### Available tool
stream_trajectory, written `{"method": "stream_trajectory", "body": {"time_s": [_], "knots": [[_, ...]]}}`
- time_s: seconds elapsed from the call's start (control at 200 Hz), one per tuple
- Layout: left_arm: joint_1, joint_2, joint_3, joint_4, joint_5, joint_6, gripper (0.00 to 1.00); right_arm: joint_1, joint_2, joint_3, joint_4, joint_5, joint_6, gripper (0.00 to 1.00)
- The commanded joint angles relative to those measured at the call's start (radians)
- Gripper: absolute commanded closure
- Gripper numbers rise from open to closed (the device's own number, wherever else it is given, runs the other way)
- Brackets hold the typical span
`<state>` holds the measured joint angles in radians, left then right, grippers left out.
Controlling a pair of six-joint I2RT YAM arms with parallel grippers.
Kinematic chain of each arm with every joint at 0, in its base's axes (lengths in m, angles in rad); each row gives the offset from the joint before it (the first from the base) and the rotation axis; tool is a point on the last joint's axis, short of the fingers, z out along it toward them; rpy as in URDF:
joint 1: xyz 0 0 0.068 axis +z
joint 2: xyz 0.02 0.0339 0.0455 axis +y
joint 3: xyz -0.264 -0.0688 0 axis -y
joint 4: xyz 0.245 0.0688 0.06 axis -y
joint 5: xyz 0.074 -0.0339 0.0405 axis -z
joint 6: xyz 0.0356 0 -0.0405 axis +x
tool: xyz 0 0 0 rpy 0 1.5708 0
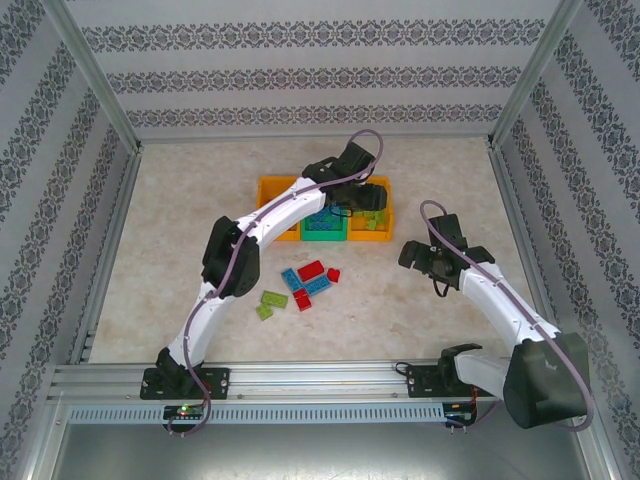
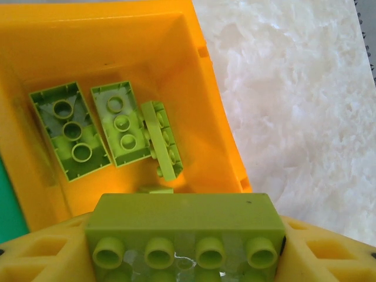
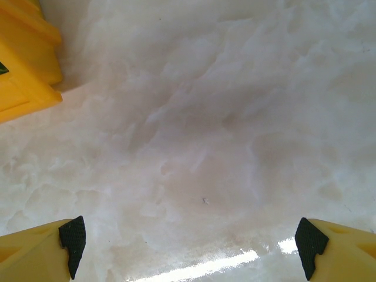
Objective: Sort the legos into containers by color
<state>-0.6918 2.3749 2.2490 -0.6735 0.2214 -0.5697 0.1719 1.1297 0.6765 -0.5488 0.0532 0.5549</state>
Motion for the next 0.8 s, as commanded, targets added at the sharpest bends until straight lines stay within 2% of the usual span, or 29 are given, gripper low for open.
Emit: {"method": "stream_trajectory", "body": {"time_s": [0.0,0.2,0.48,0.794], "knots": [[0.006,0.040,0.039,-0.009,0.018,-0.030,0.45,-0.011,-0.043,-0.032,-0.013,-0.030,0.027,0.05],[0.006,0.077,0.043,0.054,0.028,-0.082,0.41,-0.011,-0.108,-0.076,-0.013,-0.044,0.041,0.05],[0.006,0.083,0.042,0.048,0.023,-0.062,0.27,-0.011,-0.128,-0.091,-0.014,-0.058,0.038,0.04],[0.006,0.081,0.032,0.032,0.012,-0.058,0.19,-0.011,-0.147,-0.101,-0.022,-0.056,0.041,0.04]]}}
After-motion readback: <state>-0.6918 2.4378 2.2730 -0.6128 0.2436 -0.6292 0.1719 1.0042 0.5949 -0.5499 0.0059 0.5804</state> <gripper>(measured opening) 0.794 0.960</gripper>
